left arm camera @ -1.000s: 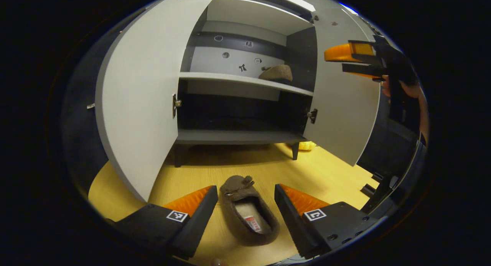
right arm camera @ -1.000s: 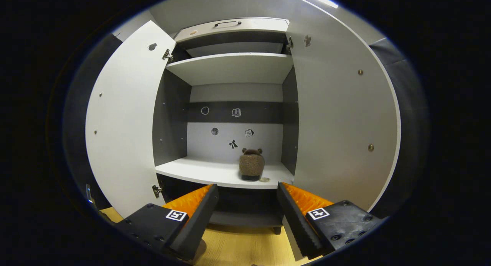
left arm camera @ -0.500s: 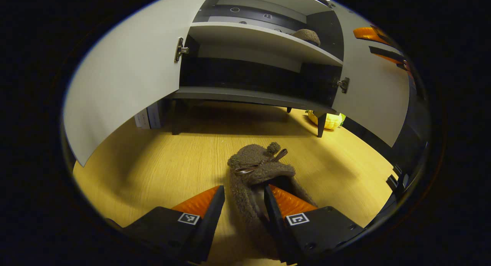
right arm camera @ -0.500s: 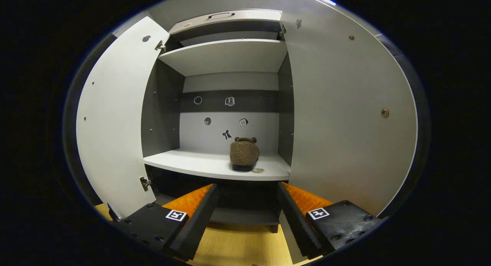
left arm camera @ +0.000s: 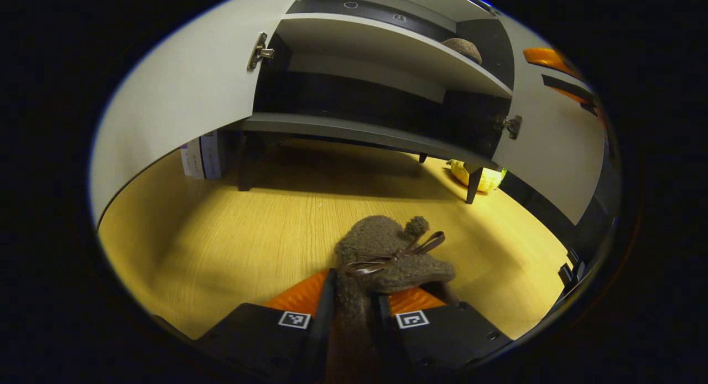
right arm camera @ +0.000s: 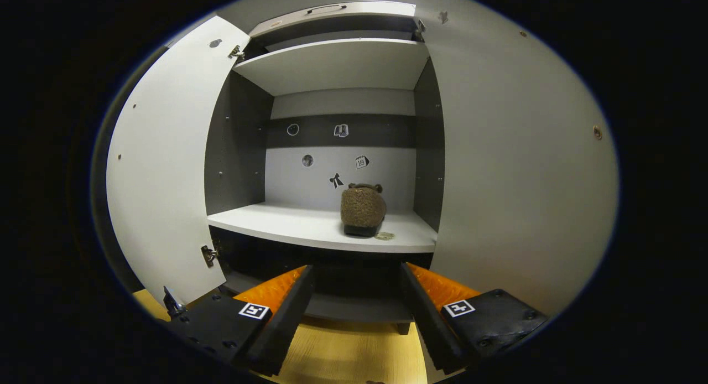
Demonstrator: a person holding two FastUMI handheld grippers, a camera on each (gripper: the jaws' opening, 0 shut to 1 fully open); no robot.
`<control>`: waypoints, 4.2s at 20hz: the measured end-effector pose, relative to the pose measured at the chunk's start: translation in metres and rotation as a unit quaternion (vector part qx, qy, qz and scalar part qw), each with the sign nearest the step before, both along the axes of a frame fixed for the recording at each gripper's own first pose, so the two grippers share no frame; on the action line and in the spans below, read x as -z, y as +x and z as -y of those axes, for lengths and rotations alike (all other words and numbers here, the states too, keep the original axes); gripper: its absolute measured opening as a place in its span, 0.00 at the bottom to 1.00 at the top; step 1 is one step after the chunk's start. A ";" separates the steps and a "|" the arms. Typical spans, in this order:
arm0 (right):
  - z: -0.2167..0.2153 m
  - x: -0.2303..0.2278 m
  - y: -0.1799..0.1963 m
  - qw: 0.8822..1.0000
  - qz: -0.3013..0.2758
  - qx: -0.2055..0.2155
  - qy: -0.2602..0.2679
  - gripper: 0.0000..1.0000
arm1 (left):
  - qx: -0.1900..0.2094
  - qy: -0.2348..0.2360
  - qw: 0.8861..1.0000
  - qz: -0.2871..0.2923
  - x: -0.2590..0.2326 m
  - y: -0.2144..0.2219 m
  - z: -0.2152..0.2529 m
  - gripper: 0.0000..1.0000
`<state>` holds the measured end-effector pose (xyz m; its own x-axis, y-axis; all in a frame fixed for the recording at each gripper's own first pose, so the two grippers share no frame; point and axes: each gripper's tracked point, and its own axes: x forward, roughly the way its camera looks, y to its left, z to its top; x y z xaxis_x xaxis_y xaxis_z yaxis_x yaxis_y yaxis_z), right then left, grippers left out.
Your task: Grab one shoe with the right hand and put it into the shoe cabinet, grab the other shoe with the left hand and put it into the shoe cabinet; then close the right door with the right hand and the left door with the left hand.
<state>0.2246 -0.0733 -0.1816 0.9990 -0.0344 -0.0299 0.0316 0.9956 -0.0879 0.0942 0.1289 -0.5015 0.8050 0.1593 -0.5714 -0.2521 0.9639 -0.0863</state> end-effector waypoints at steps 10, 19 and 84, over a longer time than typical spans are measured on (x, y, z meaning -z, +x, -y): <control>-0.006 -0.002 0.010 1.000 -0.010 -0.011 -0.002 0.98 | 0.007 0.031 0.999 -0.003 -0.053 -0.009 0.021 0.06; -0.010 -0.032 0.018 1.000 -0.007 -0.020 0.002 0.98 | -0.023 0.037 0.996 0.080 -0.255 -0.022 0.038 0.06; -0.070 -0.155 -0.069 0.994 0.022 -0.088 0.054 0.98 | 0.109 0.150 0.949 0.254 -0.506 0.033 0.091 0.93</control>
